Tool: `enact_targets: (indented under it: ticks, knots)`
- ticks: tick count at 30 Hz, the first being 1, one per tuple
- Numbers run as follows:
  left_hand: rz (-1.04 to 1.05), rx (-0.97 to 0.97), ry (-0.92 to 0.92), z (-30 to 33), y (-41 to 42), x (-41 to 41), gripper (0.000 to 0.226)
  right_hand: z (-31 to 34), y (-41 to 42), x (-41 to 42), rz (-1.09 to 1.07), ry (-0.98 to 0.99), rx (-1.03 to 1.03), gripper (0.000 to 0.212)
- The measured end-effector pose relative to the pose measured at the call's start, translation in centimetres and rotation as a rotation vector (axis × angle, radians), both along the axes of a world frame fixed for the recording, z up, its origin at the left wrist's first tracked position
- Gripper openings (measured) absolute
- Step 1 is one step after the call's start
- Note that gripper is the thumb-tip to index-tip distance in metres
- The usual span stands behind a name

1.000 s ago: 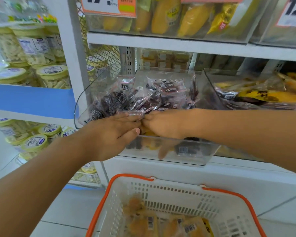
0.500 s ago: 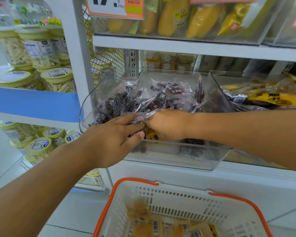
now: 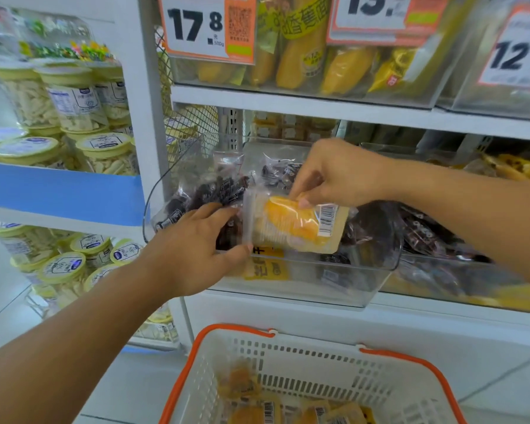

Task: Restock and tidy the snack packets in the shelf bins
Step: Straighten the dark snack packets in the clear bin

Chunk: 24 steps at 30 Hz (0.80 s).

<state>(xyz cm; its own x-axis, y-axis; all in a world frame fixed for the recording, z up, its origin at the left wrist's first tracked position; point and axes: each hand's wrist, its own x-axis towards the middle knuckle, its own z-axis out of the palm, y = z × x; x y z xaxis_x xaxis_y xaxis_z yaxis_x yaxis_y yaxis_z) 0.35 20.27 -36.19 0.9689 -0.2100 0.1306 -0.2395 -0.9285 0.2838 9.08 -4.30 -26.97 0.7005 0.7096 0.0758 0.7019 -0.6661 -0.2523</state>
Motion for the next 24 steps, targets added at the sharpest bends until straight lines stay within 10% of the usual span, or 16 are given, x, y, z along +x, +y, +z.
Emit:
enact_targets:
  ticks: [9, 13, 17, 24]
  knots:
    - [-0.141, -0.913, 0.003, 3.7, -4.4, -2.3, 0.052, 1.0, -5.7, -7.0, -0.297, 0.828, 1.022, 0.016]
    - [-0.313, -1.307, 0.449, 4.3, -8.1, -4.8, 0.018, -2.7, -7.1, -9.3, -0.313, 1.049, 1.158, 0.037]
    - [-0.415, -1.517, 1.007, 3.7, -7.9, -6.1, 0.047, -4.8, -8.1, -11.2, -0.478, 1.019, 1.084, 0.028]
    - [-0.27, -0.867, 0.657, 2.7, -7.4, -6.9, 0.011, -4.3, -10.0, -12.3, -0.357, 0.961, 0.459, 0.019]
